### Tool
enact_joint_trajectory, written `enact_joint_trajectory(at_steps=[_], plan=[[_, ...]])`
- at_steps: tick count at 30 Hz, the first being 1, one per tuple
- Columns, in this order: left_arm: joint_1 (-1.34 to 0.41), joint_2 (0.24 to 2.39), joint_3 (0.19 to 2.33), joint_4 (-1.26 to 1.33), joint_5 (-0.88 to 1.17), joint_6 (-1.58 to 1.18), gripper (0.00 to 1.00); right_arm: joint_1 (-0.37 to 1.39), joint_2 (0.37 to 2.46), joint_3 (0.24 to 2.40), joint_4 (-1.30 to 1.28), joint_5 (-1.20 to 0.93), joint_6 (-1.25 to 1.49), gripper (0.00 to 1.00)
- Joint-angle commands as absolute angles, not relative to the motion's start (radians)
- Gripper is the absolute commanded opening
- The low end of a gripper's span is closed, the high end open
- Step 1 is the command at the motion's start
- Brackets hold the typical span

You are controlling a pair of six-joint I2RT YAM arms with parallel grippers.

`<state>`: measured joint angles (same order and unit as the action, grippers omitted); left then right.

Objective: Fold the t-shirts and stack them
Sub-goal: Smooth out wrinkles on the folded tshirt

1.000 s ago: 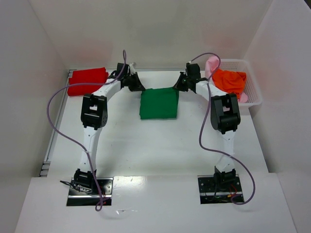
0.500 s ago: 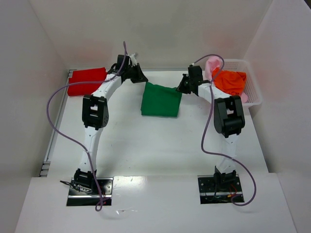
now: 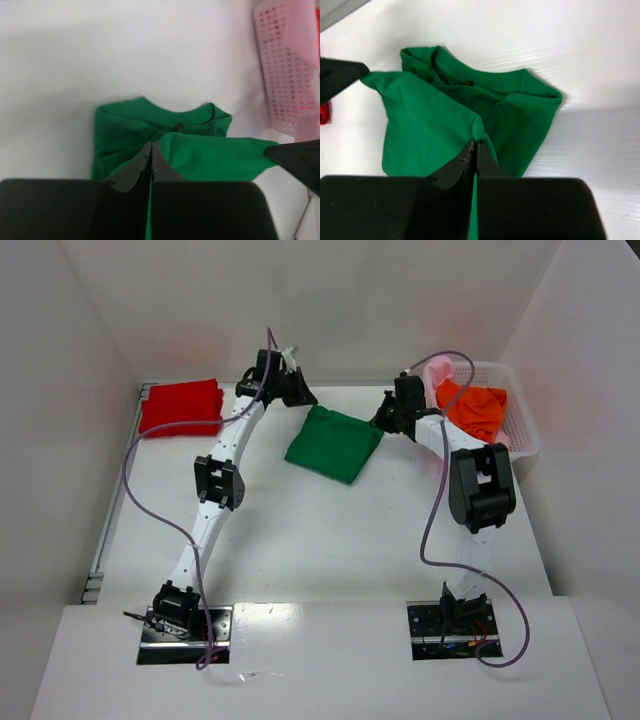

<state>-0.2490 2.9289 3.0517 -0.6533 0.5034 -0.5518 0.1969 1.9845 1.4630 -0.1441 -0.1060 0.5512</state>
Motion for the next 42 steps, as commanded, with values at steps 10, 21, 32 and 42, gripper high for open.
enact_joint_trajectory(at_steps=[10,21,32,42], plan=[[-0.245,2.947,3.134,-0.729,0.502,-0.503,0.04,0.152,1.899,1.362,-0.084,0.018,0.577,0.02],[-0.245,2.956,3.134,-0.739,0.497,-0.478,1.00,0.133,1.978,1.402,-0.075,0.065,0.577,0.04],[-0.236,2.928,3.134,-0.793,0.511,-0.447,0.99,0.124,2.023,1.402,-0.115,0.143,0.647,0.26],[-0.236,2.864,3.134,-0.885,0.429,-0.388,0.99,0.115,1.983,1.364,-0.115,0.170,0.656,0.65]])
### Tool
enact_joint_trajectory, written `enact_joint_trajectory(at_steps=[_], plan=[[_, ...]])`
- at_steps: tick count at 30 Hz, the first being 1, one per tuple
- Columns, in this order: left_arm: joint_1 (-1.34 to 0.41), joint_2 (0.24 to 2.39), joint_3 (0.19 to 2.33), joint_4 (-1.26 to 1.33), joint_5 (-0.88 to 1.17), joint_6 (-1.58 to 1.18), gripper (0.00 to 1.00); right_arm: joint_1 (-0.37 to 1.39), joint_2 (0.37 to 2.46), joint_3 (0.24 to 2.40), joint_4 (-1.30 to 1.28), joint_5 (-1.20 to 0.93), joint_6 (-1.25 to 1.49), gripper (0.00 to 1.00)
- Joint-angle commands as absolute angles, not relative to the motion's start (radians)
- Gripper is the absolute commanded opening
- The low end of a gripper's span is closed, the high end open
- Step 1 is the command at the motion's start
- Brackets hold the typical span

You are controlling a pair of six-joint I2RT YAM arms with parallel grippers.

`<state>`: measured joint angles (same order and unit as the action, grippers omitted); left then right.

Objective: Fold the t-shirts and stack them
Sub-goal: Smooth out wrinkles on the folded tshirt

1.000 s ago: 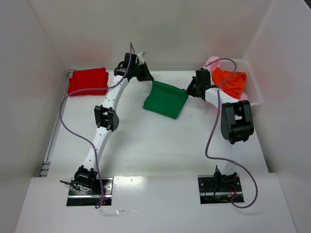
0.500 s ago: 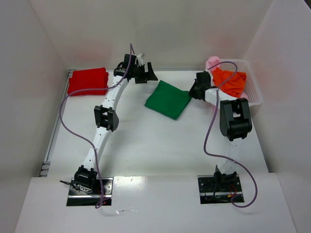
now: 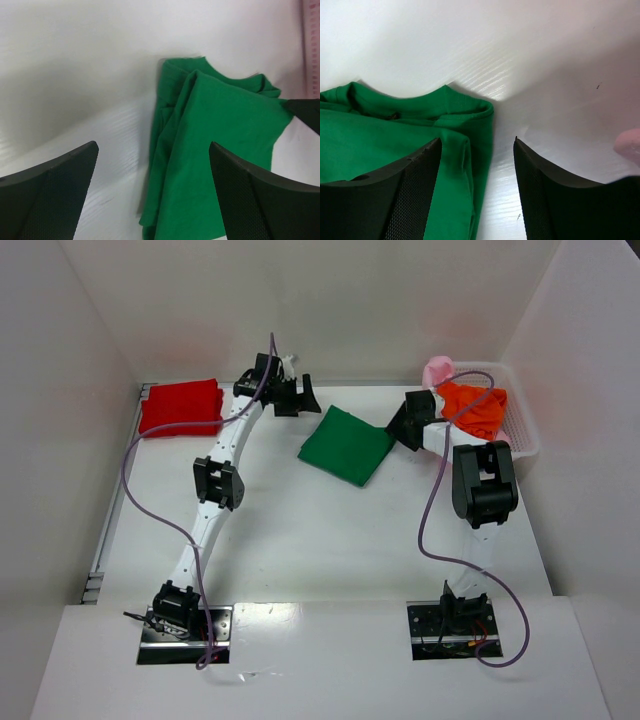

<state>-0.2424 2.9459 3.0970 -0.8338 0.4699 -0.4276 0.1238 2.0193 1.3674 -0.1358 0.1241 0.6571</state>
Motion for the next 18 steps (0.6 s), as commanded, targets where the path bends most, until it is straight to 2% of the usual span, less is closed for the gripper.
enact_joint_trajectory(at_steps=[1,6,13,18], plan=[[-0.236,2.844,3.134,-0.902,0.408,-0.376,0.99,0.115,1.983,1.359,-0.110,0.165,0.642,0.65],[-0.236,2.712,3.106,-0.973,0.317,-0.327,0.99,0.115,1.997,1.355,-0.100,0.117,0.614,0.67],[-0.236,2.420,2.985,-1.052,0.158,-0.210,1.00,0.115,2.007,1.361,-0.063,0.059,0.589,0.62],[-0.240,2.250,2.894,-1.075,0.105,-0.189,1.00,0.115,2.057,1.434,-0.127,0.034,0.629,0.51]])
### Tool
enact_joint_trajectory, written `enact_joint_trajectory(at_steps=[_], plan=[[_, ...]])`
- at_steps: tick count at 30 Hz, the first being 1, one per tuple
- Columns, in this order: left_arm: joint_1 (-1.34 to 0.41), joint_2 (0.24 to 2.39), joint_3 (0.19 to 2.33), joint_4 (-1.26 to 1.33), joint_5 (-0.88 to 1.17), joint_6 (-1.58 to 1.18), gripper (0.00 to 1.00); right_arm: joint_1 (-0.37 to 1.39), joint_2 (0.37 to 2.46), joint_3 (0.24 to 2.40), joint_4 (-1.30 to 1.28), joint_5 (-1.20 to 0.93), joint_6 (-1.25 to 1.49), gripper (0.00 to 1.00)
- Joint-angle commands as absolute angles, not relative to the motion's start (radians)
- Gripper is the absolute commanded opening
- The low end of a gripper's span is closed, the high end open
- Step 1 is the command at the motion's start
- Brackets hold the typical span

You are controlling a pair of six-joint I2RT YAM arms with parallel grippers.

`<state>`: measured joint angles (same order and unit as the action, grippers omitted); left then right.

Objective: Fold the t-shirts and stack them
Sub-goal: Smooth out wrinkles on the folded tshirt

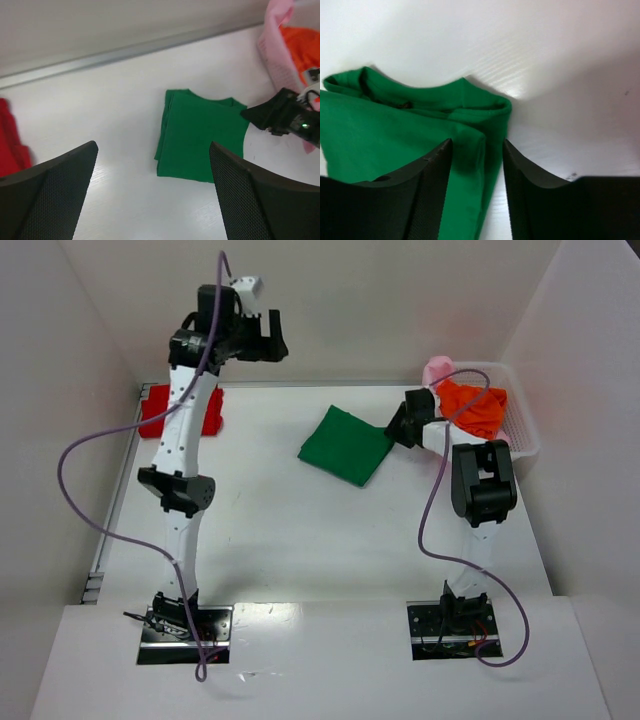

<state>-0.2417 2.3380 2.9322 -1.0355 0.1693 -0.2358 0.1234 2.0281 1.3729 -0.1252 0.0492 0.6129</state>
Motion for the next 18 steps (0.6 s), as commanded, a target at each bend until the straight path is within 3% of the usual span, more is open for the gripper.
enact_joint_trajectory(at_steps=[1,7,11,18], plan=[[-0.245,2.221,2.883,-1.080,0.097,-0.189,1.00,0.115,2.069,1.439,-0.127,0.034,0.634,0.48],[-0.245,2.087,2.840,-1.085,0.070,-0.189,1.00,0.115,2.146,1.520,-0.169,0.034,0.644,0.24],[-0.245,1.972,2.790,-1.085,0.032,-0.178,1.00,0.126,2.222,1.617,-0.228,0.043,0.617,0.17],[-0.245,1.746,2.596,-1.046,-0.072,-0.178,1.00,0.139,2.279,1.708,-0.227,0.014,0.606,0.16]])
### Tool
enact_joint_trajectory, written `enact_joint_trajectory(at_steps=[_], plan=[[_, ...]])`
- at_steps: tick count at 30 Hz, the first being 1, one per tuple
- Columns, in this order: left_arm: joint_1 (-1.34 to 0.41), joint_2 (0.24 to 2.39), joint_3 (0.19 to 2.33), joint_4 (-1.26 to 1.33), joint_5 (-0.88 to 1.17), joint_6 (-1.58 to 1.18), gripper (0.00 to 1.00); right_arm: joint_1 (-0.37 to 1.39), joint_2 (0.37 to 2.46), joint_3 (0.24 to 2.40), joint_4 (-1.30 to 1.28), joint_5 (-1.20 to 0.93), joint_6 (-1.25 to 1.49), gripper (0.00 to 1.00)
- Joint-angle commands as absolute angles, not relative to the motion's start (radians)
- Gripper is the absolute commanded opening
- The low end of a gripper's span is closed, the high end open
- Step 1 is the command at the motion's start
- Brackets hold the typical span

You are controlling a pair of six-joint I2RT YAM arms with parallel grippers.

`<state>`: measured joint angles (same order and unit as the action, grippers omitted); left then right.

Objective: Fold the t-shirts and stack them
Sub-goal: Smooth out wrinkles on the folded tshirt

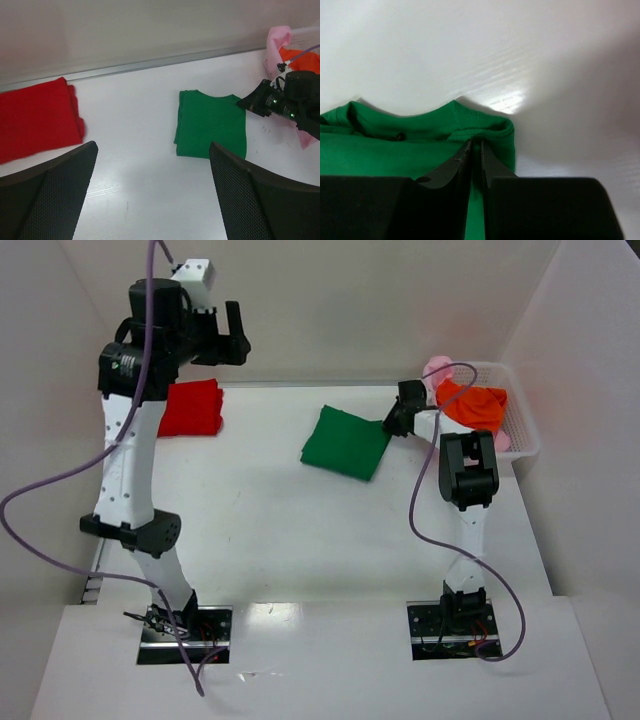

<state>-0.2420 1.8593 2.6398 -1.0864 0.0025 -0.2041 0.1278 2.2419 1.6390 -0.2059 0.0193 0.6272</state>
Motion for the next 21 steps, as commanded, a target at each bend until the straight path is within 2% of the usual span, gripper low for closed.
enact_joint_trajectory(at_steps=[1,3,9,15,18,19,21], plan=[[-0.245,1.708,2.552,-1.031,-0.082,-0.178,1.00,0.146,2.288,1.729,-0.233,0.007,0.600,0.16],[-0.245,1.638,2.479,-0.985,-0.101,-0.178,1.00,0.164,2.315,1.765,-0.237,-0.014,0.583,0.16],[-0.245,1.367,2.041,-0.735,-0.152,-0.193,1.00,0.242,2.389,1.889,-0.294,-0.052,0.532,0.17],[-0.236,1.306,1.870,-0.686,-0.127,-0.225,1.00,0.298,2.413,1.933,-0.319,-0.058,0.528,0.18],[-0.227,1.275,1.690,-0.594,-0.058,-0.272,1.00,0.298,2.413,1.933,-0.328,-0.042,0.544,0.25],[-0.227,1.266,1.640,-0.542,-0.046,-0.289,1.00,0.298,2.407,1.933,-0.332,-0.019,0.545,0.31],[-0.215,1.255,1.526,-0.467,0.005,-0.335,1.00,0.298,2.365,1.930,-0.341,-0.008,0.545,0.49]])
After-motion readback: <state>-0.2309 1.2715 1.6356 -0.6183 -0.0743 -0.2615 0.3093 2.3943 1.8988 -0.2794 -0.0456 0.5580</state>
